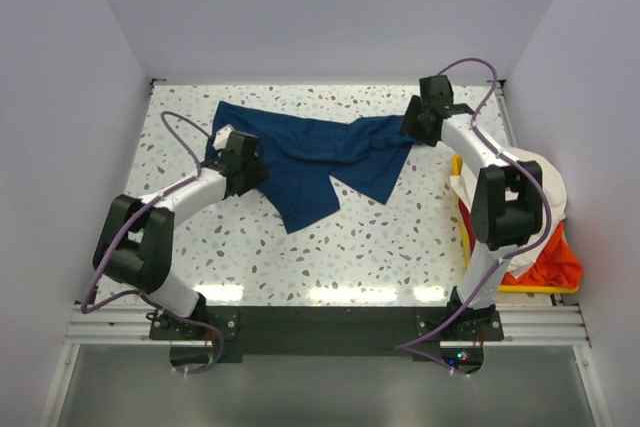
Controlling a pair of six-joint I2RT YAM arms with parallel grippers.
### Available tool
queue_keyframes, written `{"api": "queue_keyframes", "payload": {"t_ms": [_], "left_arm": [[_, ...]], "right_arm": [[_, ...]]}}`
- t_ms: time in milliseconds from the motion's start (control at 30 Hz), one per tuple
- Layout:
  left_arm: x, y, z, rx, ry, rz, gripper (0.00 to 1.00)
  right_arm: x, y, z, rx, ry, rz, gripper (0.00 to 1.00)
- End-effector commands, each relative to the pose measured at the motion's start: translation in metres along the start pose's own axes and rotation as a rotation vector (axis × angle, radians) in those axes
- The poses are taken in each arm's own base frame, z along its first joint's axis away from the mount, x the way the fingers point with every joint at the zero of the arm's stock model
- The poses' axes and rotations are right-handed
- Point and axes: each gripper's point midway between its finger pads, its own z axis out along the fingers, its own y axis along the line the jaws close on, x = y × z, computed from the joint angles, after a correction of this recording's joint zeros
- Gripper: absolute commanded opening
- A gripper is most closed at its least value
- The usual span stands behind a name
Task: Fold and stack the t-shirts
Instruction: Flatten the tshirt out
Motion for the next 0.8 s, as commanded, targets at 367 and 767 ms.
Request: {"api": "queue_keyframes", "payload": {"t_ms": [367, 767], "left_arm": [[-0.003, -0.007, 0.038, -0.109, -0.088, -0.040, 0.56], [-0.022, -0.026, 0.028, -0.011, -0.103, -0.034, 0.00]], "right_arm": [[-0.021, 0.005, -0.015, -0.063, -0.069, 0.022, 0.57], [-0.014, -0.015, -0.007, -0.026, -0.040, 0.048, 0.56]]}}
